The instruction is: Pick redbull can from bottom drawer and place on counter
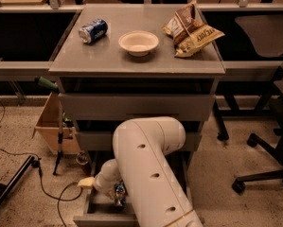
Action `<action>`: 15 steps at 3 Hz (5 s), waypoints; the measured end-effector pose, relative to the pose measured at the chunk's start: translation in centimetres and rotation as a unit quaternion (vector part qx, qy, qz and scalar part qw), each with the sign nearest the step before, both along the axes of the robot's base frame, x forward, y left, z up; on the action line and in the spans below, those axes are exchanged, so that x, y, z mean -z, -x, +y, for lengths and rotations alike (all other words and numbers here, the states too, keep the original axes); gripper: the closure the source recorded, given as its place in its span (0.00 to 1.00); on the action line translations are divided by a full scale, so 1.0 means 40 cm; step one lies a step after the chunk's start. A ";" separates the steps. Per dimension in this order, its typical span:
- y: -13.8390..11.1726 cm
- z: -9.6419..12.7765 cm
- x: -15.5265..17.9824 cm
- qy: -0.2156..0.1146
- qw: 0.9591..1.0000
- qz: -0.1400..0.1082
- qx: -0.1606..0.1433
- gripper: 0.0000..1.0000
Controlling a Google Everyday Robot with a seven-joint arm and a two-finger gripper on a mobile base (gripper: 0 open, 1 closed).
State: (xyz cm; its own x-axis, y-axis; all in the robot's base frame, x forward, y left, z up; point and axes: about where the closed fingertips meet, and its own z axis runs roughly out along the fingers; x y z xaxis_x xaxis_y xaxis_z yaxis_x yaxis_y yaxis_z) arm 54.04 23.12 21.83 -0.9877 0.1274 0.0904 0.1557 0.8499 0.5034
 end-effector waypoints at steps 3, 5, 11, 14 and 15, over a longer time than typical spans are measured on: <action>-0.021 -0.294 0.168 0.051 0.994 0.037 0.092 0.00; -0.050 -0.306 0.247 0.079 0.992 0.052 0.086 0.24; 0.019 -0.423 -0.177 0.118 0.986 0.037 0.113 1.00; 0.130 -0.610 -0.738 0.229 0.972 0.033 0.043 1.00; 0.149 -0.619 -0.990 0.238 0.971 -0.007 0.023 1.00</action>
Offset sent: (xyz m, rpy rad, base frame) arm 0.0150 -0.1421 -0.0532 -0.1188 0.0461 -0.2350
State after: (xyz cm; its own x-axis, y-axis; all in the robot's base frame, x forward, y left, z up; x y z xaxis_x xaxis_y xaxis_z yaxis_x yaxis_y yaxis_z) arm 48.07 -1.63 61.43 -0.9809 0.1947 -0.0037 0.1942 0.9793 0.0574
